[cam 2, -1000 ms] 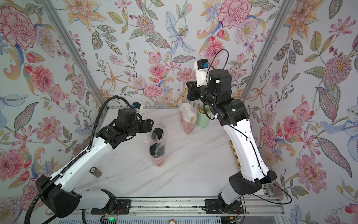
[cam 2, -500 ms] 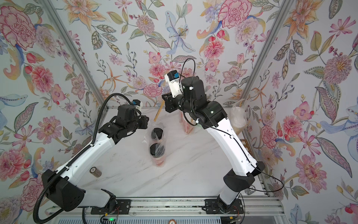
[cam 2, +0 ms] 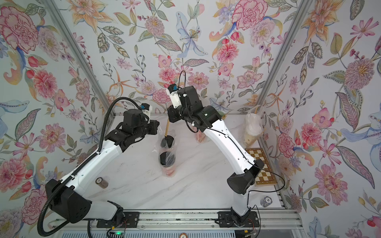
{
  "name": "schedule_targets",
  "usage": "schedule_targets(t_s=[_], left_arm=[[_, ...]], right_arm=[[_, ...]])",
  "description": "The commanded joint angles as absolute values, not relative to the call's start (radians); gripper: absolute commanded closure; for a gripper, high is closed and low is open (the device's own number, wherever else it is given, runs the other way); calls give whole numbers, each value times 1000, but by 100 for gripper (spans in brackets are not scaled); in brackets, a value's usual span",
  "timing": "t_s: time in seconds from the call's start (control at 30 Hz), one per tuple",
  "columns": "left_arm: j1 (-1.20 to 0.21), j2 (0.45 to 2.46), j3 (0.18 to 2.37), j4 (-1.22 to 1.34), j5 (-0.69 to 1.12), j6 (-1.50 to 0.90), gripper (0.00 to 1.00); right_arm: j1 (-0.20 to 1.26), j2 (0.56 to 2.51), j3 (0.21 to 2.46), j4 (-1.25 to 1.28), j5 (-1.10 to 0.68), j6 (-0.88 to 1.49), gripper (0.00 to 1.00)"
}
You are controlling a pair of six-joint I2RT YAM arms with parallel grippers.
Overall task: Pack milk tea into plastic carrier bags
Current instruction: Place the straw in the plastic carrier bag.
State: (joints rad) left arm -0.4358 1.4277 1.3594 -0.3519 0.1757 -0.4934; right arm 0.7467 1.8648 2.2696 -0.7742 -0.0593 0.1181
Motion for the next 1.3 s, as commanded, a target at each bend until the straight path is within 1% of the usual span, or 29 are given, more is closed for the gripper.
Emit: schedule_targets(t_s=[0.0,0.27,0.67,0.93,1.03,1.17,1.27], left_arm=[[-420,1430,1353,-315,190,-478,99],[-416,1425,1341,-313,190,-484,100],[-410,1404,1316,-311,177,-504,99],[-393,1374,1283,-303,170,-523,98],[-390,1364,1275,-299,169,-530,90],[-383,1345,1268,-304,153,-535,72],[-376,1325,1260,-317,140,-537,62]], right_arm=[[756,1884,2310,-783,-12,82,100],[766,1931,2355,-783,5,52,100],[822,1976,2279,-784,9,-67,100],[827,2028,2250,-783,-1,-70,100],[826,2062,2243,-782,-13,-69,100],[825,2106,2233,-783,-16,-64,100],[817,2133,2224,-783,-21,-49,100]])
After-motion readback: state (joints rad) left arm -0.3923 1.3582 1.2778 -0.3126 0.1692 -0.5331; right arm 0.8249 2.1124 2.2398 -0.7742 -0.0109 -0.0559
